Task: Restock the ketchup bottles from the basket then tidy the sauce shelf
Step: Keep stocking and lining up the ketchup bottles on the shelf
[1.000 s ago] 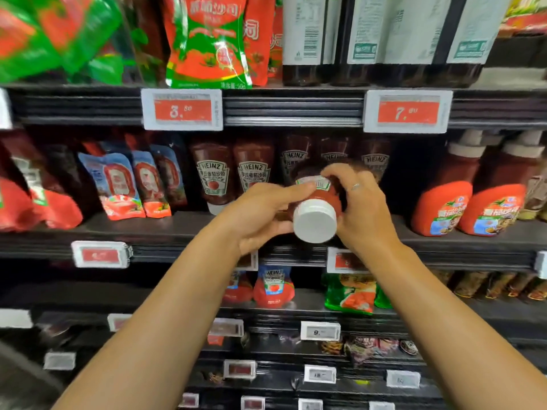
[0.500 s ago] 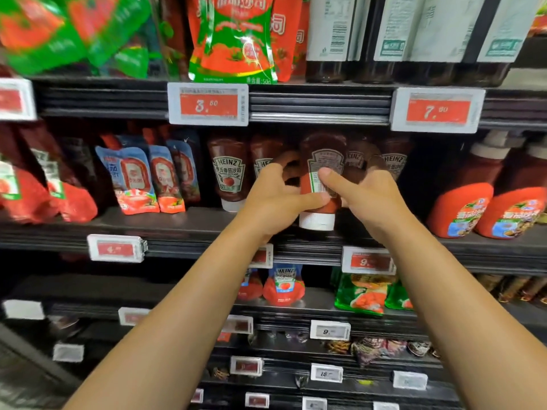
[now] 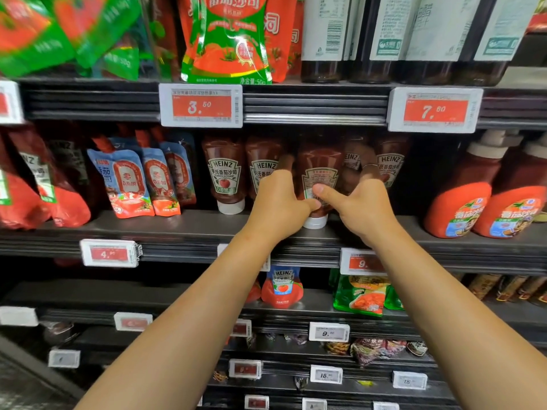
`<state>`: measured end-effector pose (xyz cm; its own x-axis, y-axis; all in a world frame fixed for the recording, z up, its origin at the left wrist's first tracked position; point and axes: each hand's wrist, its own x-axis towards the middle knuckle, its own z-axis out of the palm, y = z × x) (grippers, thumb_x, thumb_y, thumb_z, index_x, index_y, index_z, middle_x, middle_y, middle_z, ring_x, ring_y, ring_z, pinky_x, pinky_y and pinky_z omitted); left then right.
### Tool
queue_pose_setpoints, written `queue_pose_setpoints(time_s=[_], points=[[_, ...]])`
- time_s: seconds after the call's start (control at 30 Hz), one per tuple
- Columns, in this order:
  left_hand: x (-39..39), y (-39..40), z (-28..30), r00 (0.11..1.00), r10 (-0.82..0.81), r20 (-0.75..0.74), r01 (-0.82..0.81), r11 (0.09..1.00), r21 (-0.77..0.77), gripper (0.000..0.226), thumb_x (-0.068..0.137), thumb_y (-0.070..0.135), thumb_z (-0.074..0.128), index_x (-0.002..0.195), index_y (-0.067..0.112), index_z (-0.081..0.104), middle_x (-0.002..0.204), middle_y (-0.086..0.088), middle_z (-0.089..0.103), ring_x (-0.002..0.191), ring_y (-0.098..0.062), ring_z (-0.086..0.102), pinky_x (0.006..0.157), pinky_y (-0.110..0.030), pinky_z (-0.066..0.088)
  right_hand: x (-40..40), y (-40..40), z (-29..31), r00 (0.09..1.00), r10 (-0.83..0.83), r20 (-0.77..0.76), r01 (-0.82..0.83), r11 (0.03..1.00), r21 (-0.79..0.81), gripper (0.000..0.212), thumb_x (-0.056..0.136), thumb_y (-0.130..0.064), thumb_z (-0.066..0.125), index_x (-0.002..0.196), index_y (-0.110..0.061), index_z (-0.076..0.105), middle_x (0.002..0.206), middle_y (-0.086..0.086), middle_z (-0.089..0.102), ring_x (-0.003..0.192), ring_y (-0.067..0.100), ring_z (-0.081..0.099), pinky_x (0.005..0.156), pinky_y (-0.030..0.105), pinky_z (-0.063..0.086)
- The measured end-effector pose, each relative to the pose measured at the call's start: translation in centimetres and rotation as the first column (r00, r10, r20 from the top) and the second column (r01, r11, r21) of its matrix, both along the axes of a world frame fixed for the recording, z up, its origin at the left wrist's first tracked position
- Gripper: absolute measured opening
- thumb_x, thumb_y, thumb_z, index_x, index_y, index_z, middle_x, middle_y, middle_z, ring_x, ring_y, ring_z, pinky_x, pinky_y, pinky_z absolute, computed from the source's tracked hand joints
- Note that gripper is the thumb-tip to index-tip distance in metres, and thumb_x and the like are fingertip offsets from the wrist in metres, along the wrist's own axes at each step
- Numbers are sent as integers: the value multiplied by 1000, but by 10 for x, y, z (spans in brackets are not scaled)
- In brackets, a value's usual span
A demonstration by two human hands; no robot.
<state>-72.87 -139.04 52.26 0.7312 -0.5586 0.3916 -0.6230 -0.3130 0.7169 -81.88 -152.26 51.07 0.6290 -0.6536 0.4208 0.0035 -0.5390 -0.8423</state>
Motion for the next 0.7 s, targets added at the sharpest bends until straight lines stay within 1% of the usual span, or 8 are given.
queue_pose_setpoints(time_s=[0.2,0.3,0.37,0.4,0.47,0.57,0.63,0.7], points=[[0,3,8,997,-31,73,24,995,95,25,84,28,76,94,16,56,78,1,62,64,-7,57,44,-13,39,6,-2,-5,999,-36,-21,36,999,0,67,78,-37,85,130,-9,54,93,-17,66,81,-10,64,63,1,45],[-2,8,27,980,47,192,-61,996,69,19,85,26,71,89,11,61,68,-1,59,53,-5,51,36,-9,32,5,-2,-3,994,-85,-69,83,996,-40,68,75,-45,85,126,-8,58,92,-11,65,81,-1,62,58,2,42],[-5,9,43,968,57,246,-69,997,40,36,86,26,68,118,12,64,72,4,59,57,-3,53,38,-5,31,3,2,-1,989,-127,-76,124,991,-51,66,74,-45,86,122,-8,61,87,-13,64,76,-2,60,53,1,39],[-9,9,50,966,43,255,-60,996,59,39,87,29,67,123,14,64,73,7,58,61,-4,56,40,-5,31,2,5,0,985,-155,-77,150,986,-67,63,73,-45,86,118,-8,62,86,-12,64,73,-2,59,50,1,39],[-16,4,58,965,3,260,-36,992,122,31,88,38,66,105,12,66,70,7,56,63,-9,57,44,-9,32,0,13,1,978,-201,-60,194,976,-101,54,74,-41,86,111,-11,60,89,-7,64,71,2,58,47,4,37],[-22,-7,64,966,-34,256,-20,979,203,34,88,52,65,98,19,62,76,6,54,64,-5,46,53,-15,33,-5,26,-2,988,-154,-6,153,986,-71,49,75,-30,86,108,-22,51,97,-5,66,81,9,65,59,13,50],[-22,-12,67,969,-45,242,-20,966,258,52,88,57,63,121,18,58,91,3,55,79,-12,54,55,-19,33,-10,34,-6,995,-91,40,92,995,-31,49,78,-27,83,115,-26,50,105,-4,69,92,11,69,75,26,59],[-21,-14,66,974,-33,222,-39,948,315,71,89,55,64,143,16,42,105,-2,55,100,-21,59,65,-25,38,-15,39,-9,994,-74,82,76,997,-29,47,80,-29,81,115,-33,50,103,-9,69,89,3,68,76,20,58]])
